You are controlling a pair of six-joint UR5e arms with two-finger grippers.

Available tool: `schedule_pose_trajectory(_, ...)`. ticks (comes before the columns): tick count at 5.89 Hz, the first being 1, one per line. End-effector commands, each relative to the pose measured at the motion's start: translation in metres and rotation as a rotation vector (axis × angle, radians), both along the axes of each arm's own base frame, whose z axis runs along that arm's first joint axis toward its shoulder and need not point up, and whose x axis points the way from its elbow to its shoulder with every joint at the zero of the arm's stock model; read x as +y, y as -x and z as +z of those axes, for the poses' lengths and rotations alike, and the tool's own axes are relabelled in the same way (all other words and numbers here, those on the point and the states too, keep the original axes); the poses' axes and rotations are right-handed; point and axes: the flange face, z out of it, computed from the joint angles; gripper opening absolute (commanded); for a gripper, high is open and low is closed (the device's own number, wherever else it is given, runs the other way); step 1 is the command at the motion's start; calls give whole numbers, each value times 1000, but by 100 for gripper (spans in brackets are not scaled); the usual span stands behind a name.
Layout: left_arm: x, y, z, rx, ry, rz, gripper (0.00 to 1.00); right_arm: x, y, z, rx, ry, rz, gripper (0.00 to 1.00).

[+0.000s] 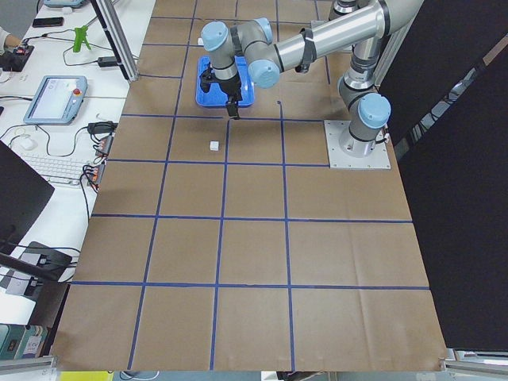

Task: Assemble white blocks and place on blue tray

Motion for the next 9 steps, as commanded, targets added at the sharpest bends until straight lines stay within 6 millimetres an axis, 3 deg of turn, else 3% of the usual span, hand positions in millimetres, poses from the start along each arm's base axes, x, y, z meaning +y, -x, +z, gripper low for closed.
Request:
schedule_pose_trajectory(1, -30, -11, -65, -8, 21, 0, 100, -48, 24, -27, -147, -16, 51, 99)
schedule_pose_trajectory(3, -42, -14, -120, 2, -5, 14, 100, -75, 66, -94, -406, -65, -41, 99)
schedule_pose_trajectory(4, -42, -14, -130, 7, -16, 9, 100, -78, 85, -155, -564, -124, -107, 99)
schedule_pose_trajectory(5, -39, -13, -132, 9, -22, 3, 80, -75, 89, -196, -674, -130, -89, 99)
schedule_pose_trajectory(6, -41, -15, -127, 2, -10, 2, 23, -76, 87, -224, -707, -130, -30, 99)
schedule_pose_trajectory(7, -44, -16, -121, -1, 2, 1, 12, -80, 86, -248, -752, -119, -5, 99)
schedule_pose_trajectory(8, -42, -15, -111, -2, 15, -46, 10, -83, 86, -272, -766, -119, 11, 99)
schedule_pose_trajectory(9, -40, -10, -100, 2, 28, -138, 10, -84, 86, -280, -772, -124, 8, 99)
